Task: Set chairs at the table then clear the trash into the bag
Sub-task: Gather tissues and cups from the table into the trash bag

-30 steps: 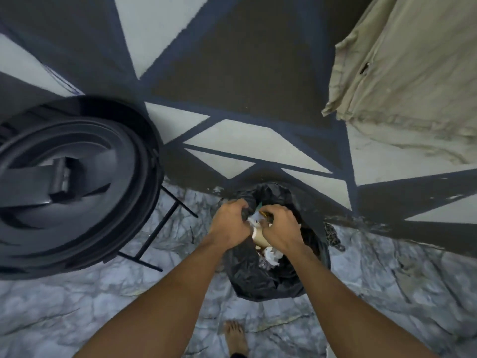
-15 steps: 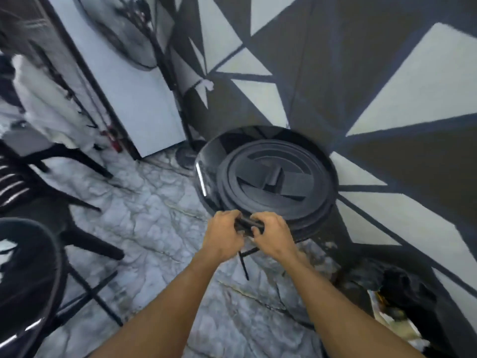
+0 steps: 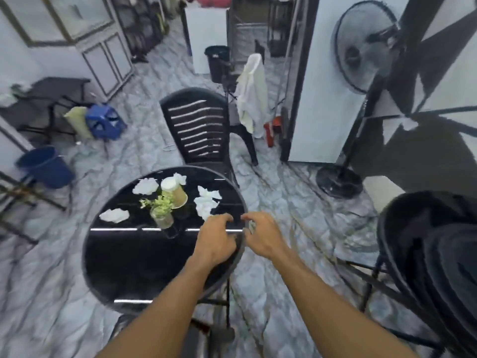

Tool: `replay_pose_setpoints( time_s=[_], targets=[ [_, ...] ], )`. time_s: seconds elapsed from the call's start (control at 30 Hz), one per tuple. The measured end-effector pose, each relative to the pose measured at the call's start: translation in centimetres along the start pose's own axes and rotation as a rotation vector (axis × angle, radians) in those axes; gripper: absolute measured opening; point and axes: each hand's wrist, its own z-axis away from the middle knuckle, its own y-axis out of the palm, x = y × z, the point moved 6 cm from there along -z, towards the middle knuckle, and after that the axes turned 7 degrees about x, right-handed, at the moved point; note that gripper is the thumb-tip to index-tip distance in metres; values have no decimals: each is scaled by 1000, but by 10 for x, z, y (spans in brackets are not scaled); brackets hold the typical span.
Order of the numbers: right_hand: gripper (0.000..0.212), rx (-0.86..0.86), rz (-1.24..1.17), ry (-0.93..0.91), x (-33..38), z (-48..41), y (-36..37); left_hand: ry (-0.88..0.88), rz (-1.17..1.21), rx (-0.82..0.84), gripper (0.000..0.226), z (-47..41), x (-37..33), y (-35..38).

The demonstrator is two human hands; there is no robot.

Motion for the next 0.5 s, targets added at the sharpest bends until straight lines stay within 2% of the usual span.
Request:
replay_pose_setpoints(
  time_s=[0.2,0.5],
  targets=[
    [40,138,56,-57,44,-69,54,-146,22,-53,46,-22,78,-40],
    [41,273,90,-57,34,-178,77,-302,56,-2,57,-95,124,-31]
  ],
)
